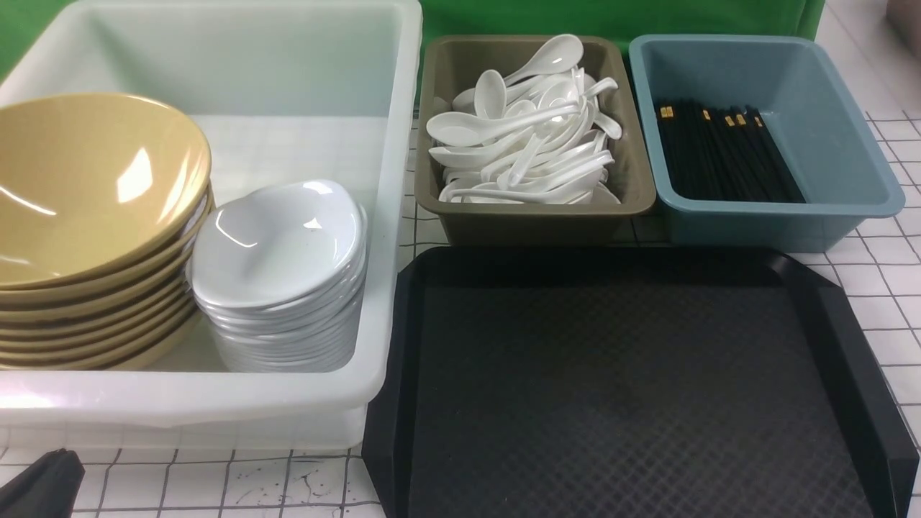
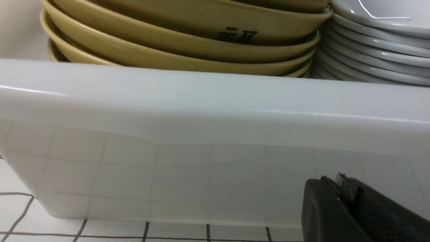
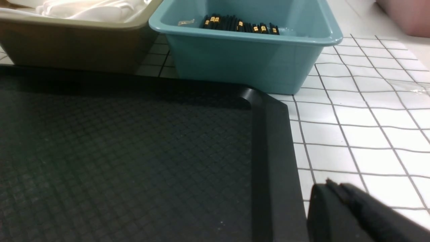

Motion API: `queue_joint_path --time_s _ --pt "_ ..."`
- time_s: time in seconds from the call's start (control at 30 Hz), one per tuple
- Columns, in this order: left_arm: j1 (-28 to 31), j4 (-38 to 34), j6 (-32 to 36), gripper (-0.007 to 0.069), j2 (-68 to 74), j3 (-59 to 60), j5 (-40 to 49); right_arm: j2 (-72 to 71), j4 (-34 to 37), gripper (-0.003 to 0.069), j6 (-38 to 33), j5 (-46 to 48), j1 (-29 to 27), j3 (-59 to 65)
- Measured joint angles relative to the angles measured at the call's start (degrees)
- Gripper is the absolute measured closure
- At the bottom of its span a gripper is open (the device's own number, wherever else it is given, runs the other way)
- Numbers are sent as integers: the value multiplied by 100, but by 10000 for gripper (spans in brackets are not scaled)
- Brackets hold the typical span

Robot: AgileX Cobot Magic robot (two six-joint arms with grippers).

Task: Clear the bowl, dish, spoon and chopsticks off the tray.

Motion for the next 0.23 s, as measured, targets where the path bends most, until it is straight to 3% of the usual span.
queue_joint_path --time_s 0.23 --pt "0 0 0 636 0 0 0 0 0 600 0 0 0 0"
